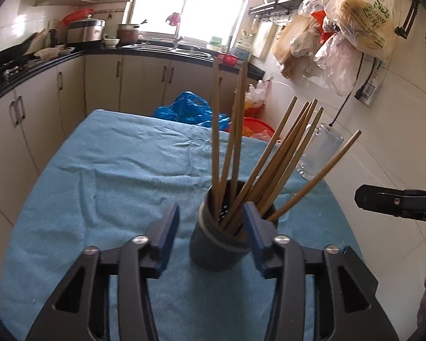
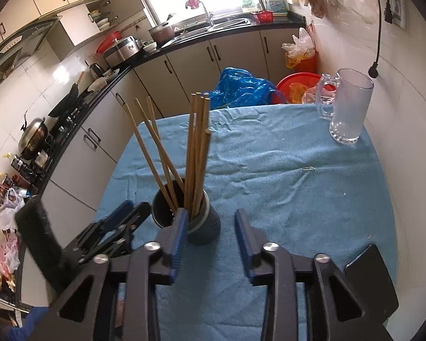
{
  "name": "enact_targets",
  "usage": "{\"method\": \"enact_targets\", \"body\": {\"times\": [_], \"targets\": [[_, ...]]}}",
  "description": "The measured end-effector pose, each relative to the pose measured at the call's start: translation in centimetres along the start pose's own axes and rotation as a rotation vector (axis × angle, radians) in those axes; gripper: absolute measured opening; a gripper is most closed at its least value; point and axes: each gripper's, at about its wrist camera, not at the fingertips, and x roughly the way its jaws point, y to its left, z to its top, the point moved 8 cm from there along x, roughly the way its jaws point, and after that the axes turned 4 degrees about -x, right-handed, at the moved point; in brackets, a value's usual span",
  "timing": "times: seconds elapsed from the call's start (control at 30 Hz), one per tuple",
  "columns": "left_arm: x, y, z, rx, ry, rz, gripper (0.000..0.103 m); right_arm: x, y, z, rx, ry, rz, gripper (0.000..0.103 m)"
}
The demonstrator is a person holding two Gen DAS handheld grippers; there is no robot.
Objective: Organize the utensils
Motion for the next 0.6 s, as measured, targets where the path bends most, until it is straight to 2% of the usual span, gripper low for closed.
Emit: {"method": "enact_targets", "body": {"times": [0.03, 0.1, 0.27, 0.33, 0.4, 0.43, 0.6], "targets": [[-0.4, 0.2, -0.3, -0.005, 0.004, 0.011, 0.058, -0.1, -0.2, -0.4, -0.005, 0.003, -0.012, 0.048], [-1.2, 0.8, -0.9, -0.025, 0.013, 0.034, 0.061, -0.1, -0.7, -1.0, -0.008, 0.015, -0.031, 0.058], [-3.5, 2.0, -2.7, -0.054, 0.028, 0.114, 0.069, -0.1, -2.1, -3.0, -0.024, 0.049, -0.080, 0.070], [-4.3, 2.1, -3.5, -0.060, 0.039, 0.143, 0.072, -0.2, -2.6, -4.0, -0.040, 0.060, -0.101, 0.071], [-5.3, 2.0, -4.4, -0.070, 0.051, 0.172, 0.076, -0.2, -3.1, -4.8, -0.057, 0.078, -0.118, 0.079], [-5.7, 2.0, -4.9, -0.074, 0.064, 0.191, 0.082, -0.2, -3.3, -5.1, -0.063, 0.084, -0.121, 0.081], [-8.4, 1.0, -7.0, -0.103, 0.099, 0.270, 0.084, -1.0, -4.1, -7.4, -0.114, 0.099, -0.147, 0.086]]}}
